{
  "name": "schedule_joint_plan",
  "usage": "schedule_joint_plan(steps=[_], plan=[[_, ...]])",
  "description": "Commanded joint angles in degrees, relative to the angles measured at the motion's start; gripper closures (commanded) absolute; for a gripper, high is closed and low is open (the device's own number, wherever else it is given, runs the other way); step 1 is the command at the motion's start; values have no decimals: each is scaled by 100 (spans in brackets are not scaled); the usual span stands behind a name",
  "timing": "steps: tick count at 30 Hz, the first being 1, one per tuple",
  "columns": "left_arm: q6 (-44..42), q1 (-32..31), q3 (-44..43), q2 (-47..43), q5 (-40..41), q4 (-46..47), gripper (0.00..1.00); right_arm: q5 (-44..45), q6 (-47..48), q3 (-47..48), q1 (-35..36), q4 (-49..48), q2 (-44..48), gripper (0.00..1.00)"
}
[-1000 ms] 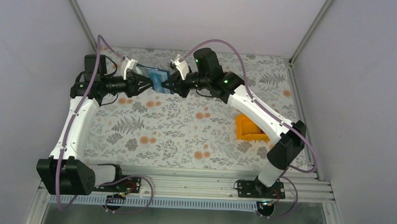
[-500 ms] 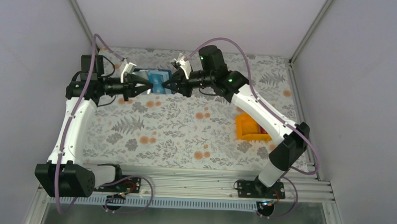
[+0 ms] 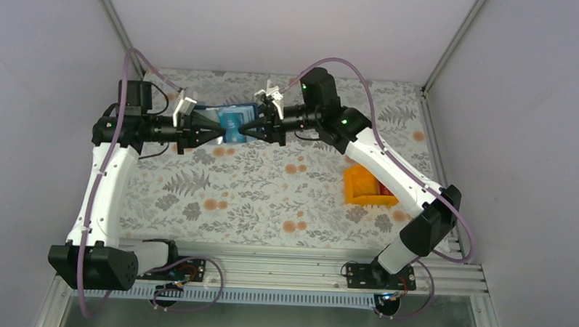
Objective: Take the credit cards out of the card holder
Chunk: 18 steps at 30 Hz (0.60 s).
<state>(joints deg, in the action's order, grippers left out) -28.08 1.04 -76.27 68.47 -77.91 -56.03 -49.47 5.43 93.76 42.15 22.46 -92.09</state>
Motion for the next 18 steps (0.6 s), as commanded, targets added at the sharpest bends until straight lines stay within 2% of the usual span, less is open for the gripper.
schedule_joint_plan(steps=[1,7,11,14,18], plan=[[5,-25,-104,-120,26,185,98,-331,113,-129,-197,-167,90,73],[44,-22,-134,-107,277,232,98,-511,284,-169,-472,93,171,76],[56,-17,-139,-92,260,240,98,-746,315,-107,-512,202,104,95],[74,-16,-133,-80,249,266,98,-964,326,-105,-508,200,76,96],[-9,-7,-209,-79,346,186,98,-754,371,-210,-562,142,178,96]])
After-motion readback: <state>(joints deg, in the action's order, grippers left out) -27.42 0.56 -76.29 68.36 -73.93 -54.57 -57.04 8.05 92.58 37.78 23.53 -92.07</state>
